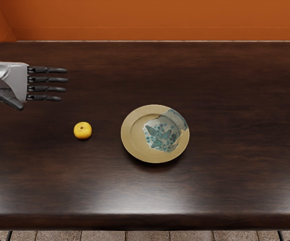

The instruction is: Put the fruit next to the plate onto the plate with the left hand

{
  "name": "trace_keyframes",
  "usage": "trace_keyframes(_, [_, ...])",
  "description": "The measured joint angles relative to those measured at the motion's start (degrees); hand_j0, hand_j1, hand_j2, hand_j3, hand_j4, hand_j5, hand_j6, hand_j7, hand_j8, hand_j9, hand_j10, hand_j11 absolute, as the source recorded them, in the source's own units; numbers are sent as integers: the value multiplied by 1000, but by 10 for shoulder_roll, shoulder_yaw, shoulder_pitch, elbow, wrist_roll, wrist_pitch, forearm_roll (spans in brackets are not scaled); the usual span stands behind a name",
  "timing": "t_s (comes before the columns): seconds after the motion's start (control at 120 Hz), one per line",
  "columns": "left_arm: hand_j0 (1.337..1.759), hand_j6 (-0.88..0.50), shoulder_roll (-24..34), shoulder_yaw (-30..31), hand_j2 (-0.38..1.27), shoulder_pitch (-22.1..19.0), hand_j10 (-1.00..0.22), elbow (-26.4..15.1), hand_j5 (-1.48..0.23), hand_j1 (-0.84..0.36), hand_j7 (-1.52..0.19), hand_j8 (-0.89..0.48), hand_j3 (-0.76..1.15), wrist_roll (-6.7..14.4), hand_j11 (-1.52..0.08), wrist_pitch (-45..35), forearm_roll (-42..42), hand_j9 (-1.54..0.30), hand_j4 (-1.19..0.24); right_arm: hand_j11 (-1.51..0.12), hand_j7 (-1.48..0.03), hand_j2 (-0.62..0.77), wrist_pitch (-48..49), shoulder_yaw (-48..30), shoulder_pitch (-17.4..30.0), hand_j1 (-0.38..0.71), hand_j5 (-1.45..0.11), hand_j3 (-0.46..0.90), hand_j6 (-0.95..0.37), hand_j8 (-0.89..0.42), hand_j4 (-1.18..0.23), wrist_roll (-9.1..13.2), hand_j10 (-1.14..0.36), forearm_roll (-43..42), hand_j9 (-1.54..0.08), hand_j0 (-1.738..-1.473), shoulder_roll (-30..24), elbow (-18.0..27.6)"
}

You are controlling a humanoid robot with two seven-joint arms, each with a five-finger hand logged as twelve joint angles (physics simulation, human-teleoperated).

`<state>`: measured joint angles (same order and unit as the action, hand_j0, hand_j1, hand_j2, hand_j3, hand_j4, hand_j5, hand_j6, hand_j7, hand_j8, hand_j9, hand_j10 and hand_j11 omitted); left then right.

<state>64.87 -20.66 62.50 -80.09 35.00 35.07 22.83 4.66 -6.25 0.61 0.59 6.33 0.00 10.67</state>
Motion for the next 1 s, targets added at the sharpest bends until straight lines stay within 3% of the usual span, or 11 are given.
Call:
trace_keyframes(0.217, [1658, 4, -1, 0, -2, 19, 2, -12, 1, 348, 0, 3, 0, 0, 0, 0, 2, 0, 3, -43, -43, -7, 0, 0, -1, -310, -43, 0, -33, -33, -33, 0, -33, 0, -43, -1658, 0, 0])
trace_keyframes(0.358, [1658, 4, -50, 2, -1, 51, 2, -12, 0, 348, 0, 3, 0, 0, 0, 0, -22, 0, 3, -43, -43, -7, 0, 0, -3, -310, -43, 0, -33, -33, -33, 0, -33, 0, -43, -1658, 0, 1])
trace_keyframes(0.483, [1658, 3, -97, 3, -1, 94, 2, -11, 0, 348, 0, 2, 0, 0, 0, 0, -103, 0, 2, -43, -43, -7, 0, 0, -4, -310, -43, 0, -33, -33, -33, 0, -33, 0, -43, -1658, 0, 1])
trace_keyframes(0.608, [1658, 1, -146, 3, -1, 140, 1, -11, 0, 349, 0, 1, 0, 0, 0, 0, -258, 0, 1, -43, -43, -7, 0, 1, -4, -310, -43, 0, -33, -33, -33, 0, -33, 0, -43, -1658, 0, 1])
trace_keyframes(0.808, [1658, -1, -187, 27, 0, 152, -1, -27, 0, 349, 0, -1, 0, 0, 0, -28, -486, 0, -1, -43, -43, -7, 0, 1, -4, -310, -43, 0, -33, -33, -33, 0, -33, -1, -43, -1658, 0, 0])
trace_keyframes(1.0, [1658, -3, -176, 73, 0, 151, -2, -101, 0, 349, 0, -3, 0, 0, 0, -139, -555, 0, -2, -43, -43, -7, 0, 1, -4, -310, -43, 0, -33, -33, -33, 0, -33, -1, -43, -1658, 0, 0])
